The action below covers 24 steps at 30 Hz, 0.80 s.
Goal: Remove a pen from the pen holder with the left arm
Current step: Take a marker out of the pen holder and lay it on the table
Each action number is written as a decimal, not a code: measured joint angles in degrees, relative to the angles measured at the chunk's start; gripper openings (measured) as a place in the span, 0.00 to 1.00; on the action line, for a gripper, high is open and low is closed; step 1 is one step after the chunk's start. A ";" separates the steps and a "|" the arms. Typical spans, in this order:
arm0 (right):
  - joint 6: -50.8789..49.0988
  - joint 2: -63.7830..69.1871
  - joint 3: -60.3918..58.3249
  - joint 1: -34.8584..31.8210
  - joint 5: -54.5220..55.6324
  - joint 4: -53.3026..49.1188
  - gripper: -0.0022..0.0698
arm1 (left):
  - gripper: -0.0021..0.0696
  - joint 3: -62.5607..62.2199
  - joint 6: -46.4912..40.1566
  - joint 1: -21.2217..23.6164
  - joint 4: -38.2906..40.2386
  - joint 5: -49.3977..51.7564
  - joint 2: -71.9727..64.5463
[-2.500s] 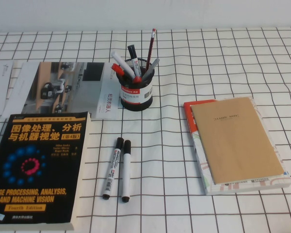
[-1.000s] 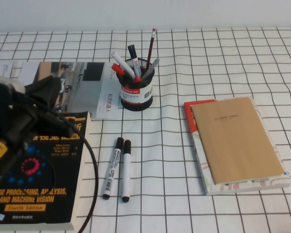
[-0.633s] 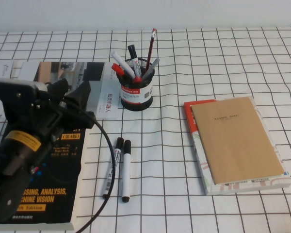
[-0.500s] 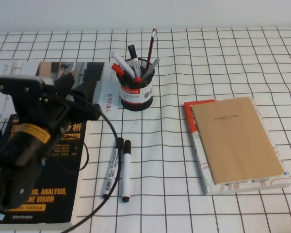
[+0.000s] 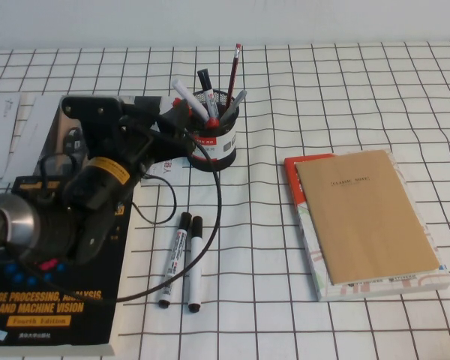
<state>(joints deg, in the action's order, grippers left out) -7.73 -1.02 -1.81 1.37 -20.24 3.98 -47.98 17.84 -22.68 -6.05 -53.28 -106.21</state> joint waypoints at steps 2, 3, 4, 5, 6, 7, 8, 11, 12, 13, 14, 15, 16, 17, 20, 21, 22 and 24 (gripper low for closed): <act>0.00 0.00 0.00 0.00 0.00 0.00 0.01 | 0.55 -2.08 0.63 0.00 -0.28 0.00 -1.91; 0.00 0.00 0.00 0.00 0.00 0.00 0.01 | 0.55 -3.01 0.79 0.00 -0.28 0.00 -2.78; 0.00 0.00 0.00 0.00 0.00 0.00 0.01 | 0.55 -3.72 0.95 0.00 -0.41 0.11 -3.63; 0.00 0.00 0.00 0.00 0.00 0.00 0.01 | 0.55 -4.51 1.07 0.00 -0.55 0.35 -4.38; 0.00 0.00 0.00 0.00 0.00 0.00 0.01 | 0.55 -5.24 1.26 0.00 -0.55 0.61 -5.06; 0.00 0.00 0.00 0.00 0.00 0.00 0.01 | 0.55 -5.91 1.73 0.00 -0.55 0.72 -5.59; 0.00 0.00 0.00 0.00 0.00 0.00 0.01 | 0.55 -6.53 2.53 0.00 -0.68 0.93 -6.24; 0.00 0.00 0.00 0.00 0.00 0.00 0.01 | 0.55 -8.08 4.21 0.00 -0.68 0.97 -7.98; 0.00 0.00 0.00 0.00 0.00 0.00 0.01 | 0.55 -8.47 4.46 0.00 -0.68 1.08 -8.57; 0.00 0.00 0.00 0.00 0.00 0.00 0.01 | 0.55 -8.81 4.59 0.00 -0.68 1.07 -9.00; 0.00 0.00 0.00 0.00 0.00 0.00 0.01 | 0.55 -9.20 4.66 0.00 -0.68 1.07 -9.55; 0.00 0.00 0.00 0.00 0.00 0.00 0.01 | 0.55 -9.44 4.71 0.00 -0.68 1.07 -9.83; 0.00 0.00 0.00 0.00 0.00 0.00 0.01 | 0.55 -9.71 4.71 0.00 -0.68 1.07 -10.12; 0.00 0.00 0.00 0.00 0.00 0.00 0.01 | 0.55 -9.99 4.80 0.00 -0.68 1.07 -10.38; 0.00 0.00 0.00 0.00 0.00 0.00 0.01 | 0.55 -10.70 4.84 0.00 -0.68 1.07 -11.04; 0.00 0.00 0.00 0.00 0.00 0.00 0.01 | 0.55 -10.92 4.84 0.00 -0.68 1.07 -11.16; 0.00 0.00 0.00 0.00 0.00 0.00 0.01 | 0.55 -11.19 4.93 0.00 -0.68 1.07 -11.43; 0.00 0.00 0.00 0.00 0.00 0.00 0.01 | 0.55 -11.58 4.93 0.00 -0.57 1.07 -11.80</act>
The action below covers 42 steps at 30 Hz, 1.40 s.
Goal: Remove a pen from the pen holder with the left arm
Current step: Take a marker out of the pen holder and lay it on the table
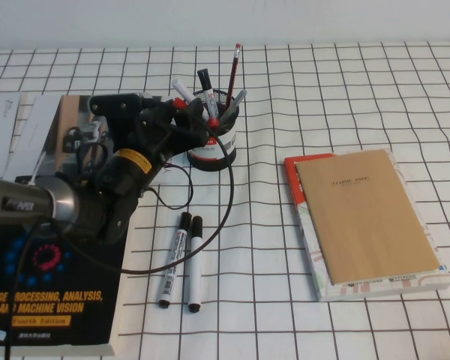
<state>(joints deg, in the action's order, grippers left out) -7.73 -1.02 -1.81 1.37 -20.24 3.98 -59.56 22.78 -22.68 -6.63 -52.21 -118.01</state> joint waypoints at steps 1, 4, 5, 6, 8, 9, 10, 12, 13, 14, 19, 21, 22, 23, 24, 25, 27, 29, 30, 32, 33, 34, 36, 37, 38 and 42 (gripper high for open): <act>0.00 0.00 0.00 0.00 0.00 0.00 0.01 | 0.54 -0.11 0.00 0.00 0.00 0.00 -0.12; 0.00 0.00 0.00 0.00 0.00 0.00 0.01 | 0.49 -0.25 0.00 0.00 0.00 0.00 -0.38; 0.00 0.00 0.00 0.00 0.00 0.00 0.01 | 0.45 -0.25 0.00 0.00 0.00 0.00 -0.46; 0.00 0.00 0.00 0.00 0.00 0.00 0.01 | 0.41 -0.25 0.00 0.00 0.00 0.00 -0.46; 0.00 0.00 0.00 0.00 0.00 0.00 0.01 | 0.32 -0.25 0.00 0.00 0.12 0.00 -0.46; 0.00 0.00 0.00 0.00 0.00 0.00 0.01 | 0.27 -0.34 0.00 0.00 0.22 0.00 -0.46; 0.00 0.00 0.00 0.00 0.00 0.00 0.01 | 0.24 -0.34 0.00 0.00 0.22 0.00 -0.46; 0.00 0.00 0.00 0.00 0.00 0.00 0.01 | 0.17 -0.34 0.00 0.00 0.45 0.00 -0.46; 0.00 0.00 0.00 0.00 0.00 0.00 0.01 | 0.15 -0.34 0.00 0.00 0.45 0.00 -0.46; 0.00 0.00 0.00 0.00 0.00 0.00 0.01 | 0.14 -0.34 0.00 0.00 0.45 0.00 -0.46; 0.00 0.00 0.00 0.00 0.00 0.00 0.01 | 0.13 -0.34 0.00 0.00 0.45 0.00 -0.46; 0.00 0.00 0.00 0.00 0.00 0.00 0.01 | 0.13 -0.34 -0.12 0.00 0.34 0.00 -0.10; 0.00 0.00 0.00 0.00 0.00 0.00 0.01 | 0.13 -0.34 -0.25 0.00 0.11 0.00 0.02; 0.00 0.00 0.00 0.00 0.00 0.00 0.01 | 0.13 -0.34 -0.40 0.12 -0.30 0.00 0.27; 0.00 0.00 0.00 0.00 0.00 0.00 0.01 | 0.13 -0.34 -0.51 0.35 -0.75 0.00 0.56; 0.00 0.00 0.00 0.00 0.00 0.00 0.01 | 0.13 -0.34 -0.51 0.50 -1.08 0.00 0.83; 0.00 0.00 0.00 0.00 0.00 0.00 0.01 | 0.13 -0.34 -0.64 0.86 -1.86 0.00 1.84; 0.00 0.00 0.00 0.00 0.00 0.00 0.01 | 0.13 -0.34 -0.85 1.09 -2.26 0.00 2.75; 0.00 0.00 0.00 0.00 0.00 0.00 0.01 | 0.13 -0.34 -0.85 1.09 -2.69 0.00 3.25; 0.00 0.00 0.00 0.00 0.00 0.00 0.01 | 0.13 -0.34 -0.95 1.23 -4.34 0.00 4.12; 0.00 0.00 0.00 0.00 0.00 0.00 0.01 | 0.13 -0.34 -1.06 1.27 -5.16 0.19 4.65; 0.00 0.00 0.00 0.00 0.00 0.00 0.01 | 0.13 -0.34 -1.15 1.27 -5.84 0.55 5.06; 0.00 0.00 0.00 0.00 0.00 0.00 0.01 | 0.13 -0.34 -1.34 1.40 -7.64 2.40 6.52; 0.00 0.00 0.00 0.00 0.00 0.00 0.01 | 0.13 -0.34 -1.49 1.49 -8.41 3.54 7.43; 0.00 0.00 0.00 0.00 0.00 0.00 0.01 | 0.13 -0.34 -1.79 1.63 -9.57 5.28 8.52; 0.00 0.00 0.00 0.00 0.00 0.00 0.01 | 0.13 -0.34 -2.18 2.40 -14.79 13.73 13.58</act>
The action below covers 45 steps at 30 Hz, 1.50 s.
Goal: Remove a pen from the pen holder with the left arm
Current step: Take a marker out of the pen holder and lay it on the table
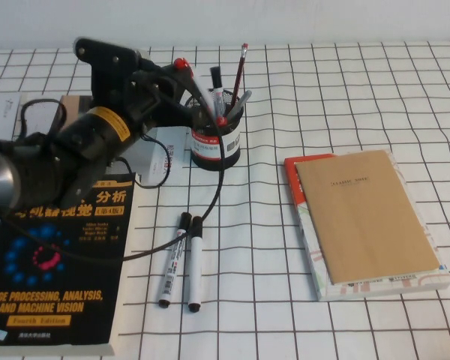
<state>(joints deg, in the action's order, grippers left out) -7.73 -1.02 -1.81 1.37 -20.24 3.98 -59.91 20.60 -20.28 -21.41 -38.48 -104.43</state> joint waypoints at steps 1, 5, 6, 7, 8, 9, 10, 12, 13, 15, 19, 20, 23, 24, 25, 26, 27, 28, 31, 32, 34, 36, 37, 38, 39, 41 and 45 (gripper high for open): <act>0.00 0.00 0.00 0.00 0.00 0.00 0.01 | 0.13 0.00 -0.13 0.25 -1.54 2.49 1.23; 0.00 0.00 0.00 0.00 0.00 0.00 0.01 | 0.13 0.00 0.88 1.12 -7.88 12.11 7.97; 0.00 0.00 0.00 0.00 0.00 0.00 0.01 | 0.13 0.00 1.13 1.13 -9.36 14.77 9.98; 0.00 0.00 0.00 0.00 0.00 0.00 0.01 | 0.13 0.00 1.58 1.22 -10.79 17.45 12.04; 0.00 0.00 0.00 0.00 0.00 0.00 0.01 | 0.13 0.00 2.02 1.22 -11.71 19.59 14.13; 0.00 0.00 0.00 0.00 0.00 0.00 0.01 | 0.13 0.00 2.88 1.22 -13.04 22.32 16.19; 0.00 0.00 0.00 0.00 0.00 0.00 0.01 | 0.13 0.00 4.06 1.24 -14.26 25.07 17.76; 0.10 0.00 0.00 0.00 0.00 0.00 0.01 | 0.13 0.00 7.67 1.34 -15.41 30.93 21.39; 0.10 0.00 0.00 0.00 0.00 0.00 0.01 | 0.13 0.00 9.12 1.34 -15.68 33.44 22.61; 0.10 0.00 0.00 0.00 0.00 0.00 0.01 | 0.13 0.00 11.88 1.34 -15.57 40.44 25.05; 0.10 0.00 0.00 0.00 0.00 0.00 0.01 | 0.13 0.00 10.13 1.45 -9.91 53.71 26.91; 0.10 0.00 0.00 0.00 0.00 0.00 0.01 | 0.13 0.00 7.98 1.45 -6.75 56.18 27.02; 0.10 0.00 0.00 0.00 0.00 0.00 0.01 | 0.13 0.00 -2.18 1.45 4.75 64.21 27.15; 0.10 0.00 0.00 0.00 0.00 0.00 0.01 | 0.13 0.00 -6.05 1.45 9.19 66.79 27.15; 0.10 0.00 0.00 0.00 0.00 0.00 0.01 | 0.13 0.00 -9.81 1.45 13.52 69.39 27.15; 0.10 0.00 0.00 0.00 0.00 0.00 0.01 | 0.13 0.00 -13.34 1.45 16.84 71.37 27.03; 0.10 0.00 0.00 0.00 0.00 0.00 0.01 | 0.13 0.00 -16.56 1.45 20.76 73.80 26.75; 0.10 0.00 0.00 0.00 0.00 0.00 0.01 | 0.13 0.00 -19.45 1.45 24.33 75.92 26.34; 0.10 0.00 0.00 0.00 0.00 0.00 0.01 | 0.13 0.00 -25.02 1.45 31.53 79.93 24.53; 0.10 0.00 0.00 0.00 0.00 0.00 0.01 | 0.13 0.00 -26.65 1.45 33.92 81.24 23.24; 0.10 0.00 0.00 0.00 0.00 0.00 0.01 | 0.13 -0.60 -28.94 1.57 36.95 83.24 20.57; 0.10 0.00 0.00 0.00 0.00 0.00 0.01 | 0.13 -1.71 -30.89 1.80 39.04 85.24 17.74; 0.10 0.00 0.00 0.00 0.00 0.00 0.01 | 0.13 -2.48 -31.77 1.79 39.93 86.34 16.10; 0.10 0.00 0.00 0.00 0.00 0.00 0.01 | 0.13 -3.23 -32.45 2.01 40.62 87.22 14.40; 0.10 0.00 0.00 0.00 0.00 0.00 0.01 | 0.13 -4.26 -33.28 2.02 41.47 88.25 12.69; 0.10 0.00 0.00 0.00 0.00 0.00 0.01 | 0.13 -6.64 -34.32 2.02 42.64 89.79 9.66; 0.10 0.00 0.00 0.00 0.00 0.00 0.01 | 0.13 -11.25 -34.83 2.02 43.67 91.53 3.59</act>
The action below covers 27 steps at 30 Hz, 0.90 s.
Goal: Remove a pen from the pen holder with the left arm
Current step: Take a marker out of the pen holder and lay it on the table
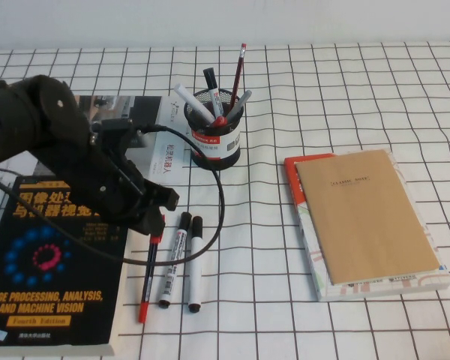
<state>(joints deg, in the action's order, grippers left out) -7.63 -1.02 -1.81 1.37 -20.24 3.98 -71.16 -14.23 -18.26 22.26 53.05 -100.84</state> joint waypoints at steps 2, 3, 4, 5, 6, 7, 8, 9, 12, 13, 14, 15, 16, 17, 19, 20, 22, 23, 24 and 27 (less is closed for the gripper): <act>0.00 0.00 0.00 0.00 0.00 0.00 0.01 | 0.13 -1.67 -0.10 0.00 0.59 0.54 -2.80; 0.00 0.00 0.00 0.00 0.00 0.00 0.01 | 0.13 -2.39 -0.10 0.00 1.01 0.54 -4.03; 0.00 0.00 0.00 0.00 0.00 0.00 0.01 | 0.13 -2.98 -0.10 0.00 1.30 0.54 -5.15; 0.00 0.00 0.00 0.00 0.00 0.00 0.01 | 0.13 -3.50 -0.10 0.00 1.69 0.54 -5.95; 0.00 0.00 0.00 0.00 0.00 0.00 0.01 | 0.12 -3.96 -0.10 0.00 1.79 0.54 -6.87; 0.00 0.00 0.00 0.00 0.00 0.00 0.01 | 0.12 -4.15 -0.10 0.00 2.09 0.41 -7.60; 0.00 0.00 0.00 0.00 0.00 0.00 0.01 | 0.12 -4.24 -0.10 0.00 2.10 0.14 -8.10; 0.00 0.00 0.00 0.00 0.00 0.00 0.01 | 0.12 -4.24 -0.10 0.00 2.20 -0.16 -8.58; 0.00 0.00 0.00 0.00 0.00 0.00 0.01 | 0.12 -4.38 -0.10 0.00 2.24 -1.59 -9.40; 0.00 0.00 0.00 0.00 0.00 0.00 0.01 | 0.12 -4.49 0.01 0.00 2.24 -2.04 -9.53; 0.00 0.00 0.00 0.00 0.00 0.00 0.01 | 0.12 -4.49 0.01 0.00 2.24 -2.55 -9.62; 0.00 0.00 0.00 0.00 0.00 0.00 0.01 | 0.12 -4.57 0.01 0.00 2.34 -3.08 -9.62; 0.00 0.00 0.00 0.00 0.00 0.00 0.01 | 0.12 -4.57 0.01 0.00 2.34 -3.60 -9.62; 0.00 0.00 0.00 0.00 0.00 0.00 0.01 | 0.12 -4.57 0.01 0.00 2.34 -4.00 -9.62; 0.00 0.00 0.00 0.00 0.00 0.00 0.01 | 0.12 -4.57 0.01 0.00 2.34 -4.45 -9.62; 0.00 0.00 0.00 0.00 0.00 0.00 0.01 | 0.12 -4.57 0.01 0.00 2.34 -4.53 -9.62; 0.00 0.00 0.00 0.00 0.00 0.00 0.01 | 0.13 -4.57 0.01 0.00 2.34 -4.66 -9.62; 0.00 0.00 0.00 0.00 0.00 0.00 0.01 | 0.14 -4.57 0.01 0.00 2.34 -4.65 -9.62; 0.00 0.00 0.00 0.00 0.00 0.00 0.01 | 0.15 -4.57 0.01 0.00 2.34 -4.65 -9.62; 0.00 0.00 0.00 0.00 0.00 0.00 0.01 | 0.19 -4.57 0.39 0.00 2.34 -4.77 -9.62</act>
<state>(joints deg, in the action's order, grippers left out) -7.63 -1.02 -1.81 1.37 -20.24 3.98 -75.73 -13.85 -18.26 24.60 48.28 -110.47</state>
